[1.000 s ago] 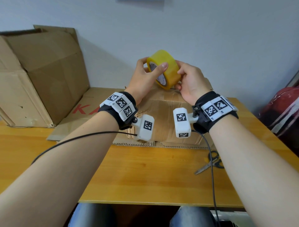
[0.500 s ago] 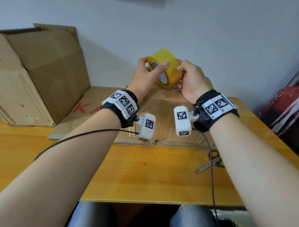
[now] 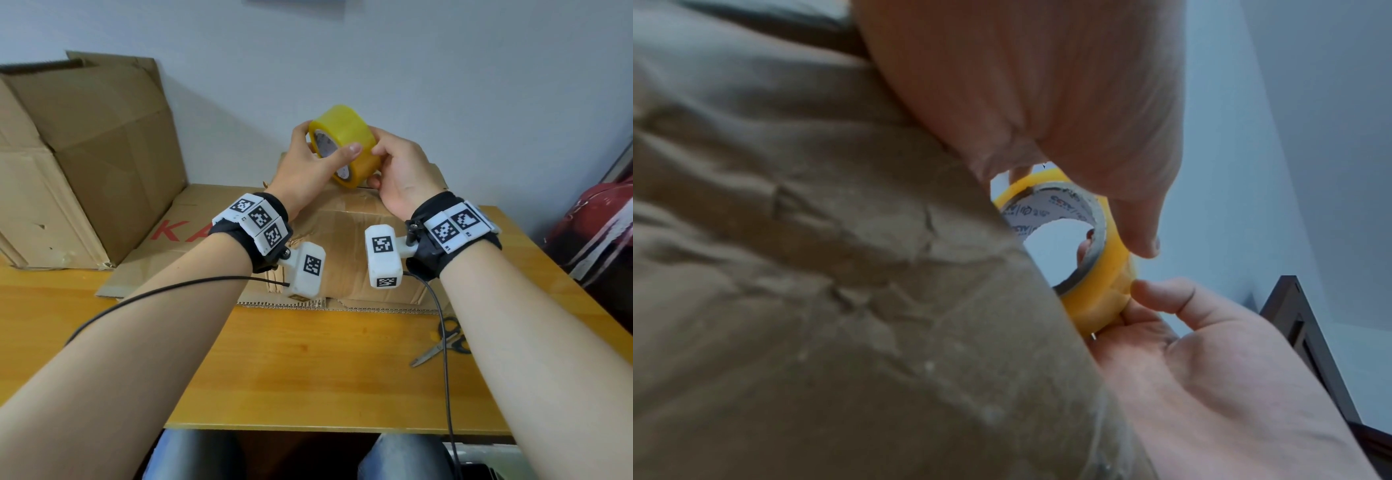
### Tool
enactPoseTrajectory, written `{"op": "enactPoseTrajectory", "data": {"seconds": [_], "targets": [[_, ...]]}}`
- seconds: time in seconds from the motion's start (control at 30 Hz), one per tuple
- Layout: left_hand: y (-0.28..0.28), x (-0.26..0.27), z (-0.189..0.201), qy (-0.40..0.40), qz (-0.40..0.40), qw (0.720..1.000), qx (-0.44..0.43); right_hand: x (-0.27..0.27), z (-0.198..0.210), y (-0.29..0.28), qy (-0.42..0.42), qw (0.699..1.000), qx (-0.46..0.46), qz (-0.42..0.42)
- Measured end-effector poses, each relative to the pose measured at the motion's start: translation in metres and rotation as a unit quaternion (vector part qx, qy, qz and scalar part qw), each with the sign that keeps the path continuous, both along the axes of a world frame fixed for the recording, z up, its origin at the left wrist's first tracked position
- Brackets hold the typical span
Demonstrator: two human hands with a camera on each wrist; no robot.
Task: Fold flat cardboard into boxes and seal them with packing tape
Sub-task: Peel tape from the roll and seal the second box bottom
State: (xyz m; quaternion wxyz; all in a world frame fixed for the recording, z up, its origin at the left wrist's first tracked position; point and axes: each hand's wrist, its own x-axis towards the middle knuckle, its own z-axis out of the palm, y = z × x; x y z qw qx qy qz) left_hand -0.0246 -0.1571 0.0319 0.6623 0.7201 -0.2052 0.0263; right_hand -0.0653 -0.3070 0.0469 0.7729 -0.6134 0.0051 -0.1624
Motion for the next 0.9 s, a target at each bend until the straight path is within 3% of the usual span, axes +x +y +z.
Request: {"op": "enactPoseTrajectory", "data": {"seconds": [0.37,0.9], "targets": [[0.0000,0.0043,-0.0019,0.004,-0.003,1.000,-0.004,0.0000,-0.0004,-0.0008,-0.009,0.999,-0.031,0.008],[-0.0007,0.0033,-0.0017,0.001,0.006,1.000,0.008,-0.0011,0.0026,0.0010,0.014,1.000,0.014,0.001]]}}
